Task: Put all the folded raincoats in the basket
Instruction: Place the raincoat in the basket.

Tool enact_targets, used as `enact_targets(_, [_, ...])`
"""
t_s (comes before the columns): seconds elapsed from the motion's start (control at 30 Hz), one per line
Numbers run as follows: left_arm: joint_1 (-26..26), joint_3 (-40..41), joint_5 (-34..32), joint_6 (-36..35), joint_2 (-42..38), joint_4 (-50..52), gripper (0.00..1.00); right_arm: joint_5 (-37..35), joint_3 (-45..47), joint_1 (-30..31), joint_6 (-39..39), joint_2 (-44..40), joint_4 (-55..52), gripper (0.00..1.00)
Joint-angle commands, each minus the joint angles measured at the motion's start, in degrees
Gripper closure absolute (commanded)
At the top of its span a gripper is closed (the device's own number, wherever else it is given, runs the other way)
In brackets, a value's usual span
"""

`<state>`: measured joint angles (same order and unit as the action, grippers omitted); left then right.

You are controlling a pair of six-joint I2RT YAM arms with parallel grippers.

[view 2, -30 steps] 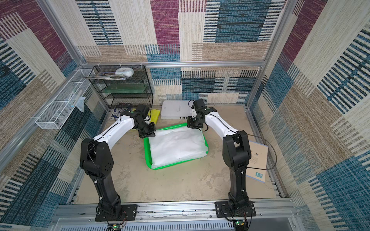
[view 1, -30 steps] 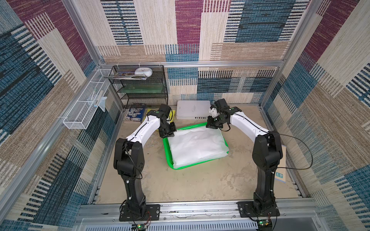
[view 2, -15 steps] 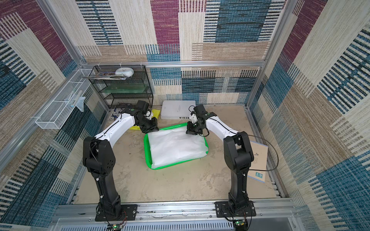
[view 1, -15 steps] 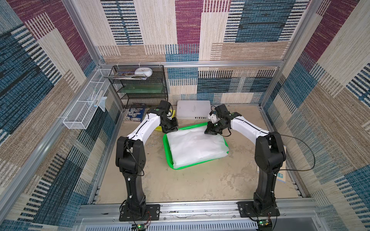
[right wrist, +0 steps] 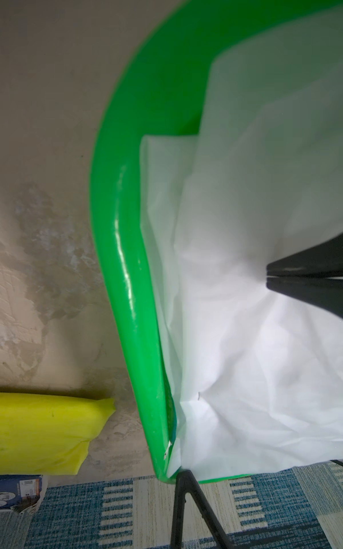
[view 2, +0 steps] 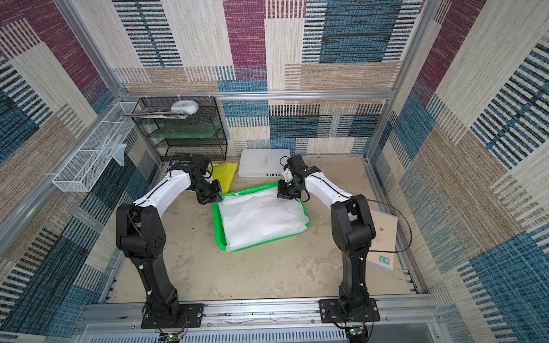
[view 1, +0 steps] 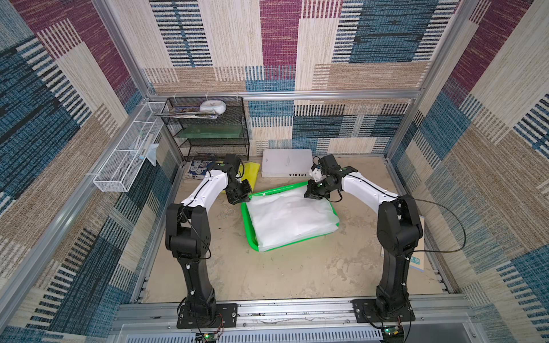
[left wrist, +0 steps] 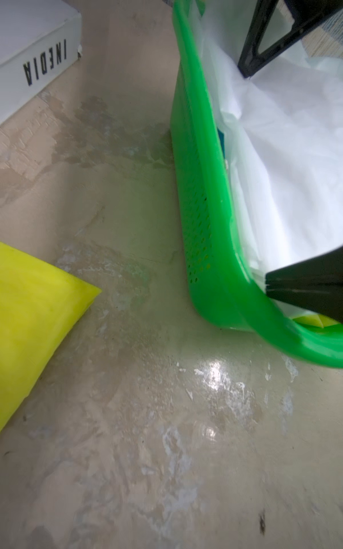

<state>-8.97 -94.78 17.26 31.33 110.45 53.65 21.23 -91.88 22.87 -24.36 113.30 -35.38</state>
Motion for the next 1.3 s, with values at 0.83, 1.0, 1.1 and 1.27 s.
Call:
enact_targets(0.83, [-18.8, 32.79, 0.62, 2.5, -31.23, -4.92, 1.0, -0.99, 22.05, 1.03, 0.69, -21.79, 4.58, 0.87])
enact_targets(1.0, [-19.89, 32.73, 7.75, 3.89, -34.07, -6.49, 1.0, 4.06, 27.06, 2.1, -1.2, -27.47, 3.14, 0.87])
enact_targets(1.1, [-22.81, 33.96, 9.94, 4.67, -34.33, -7.56, 1.0, 4.3, 32.13, 3.18, -2.09, -30.71, 4.01, 0.87])
enact_targets(1.27, [-23.84, 38.55, 6.65, 4.05, -36.1, -7.02, 1.0, -4.83, 35.06, 2.93, 0.04, -29.67, 0.61, 0.87])
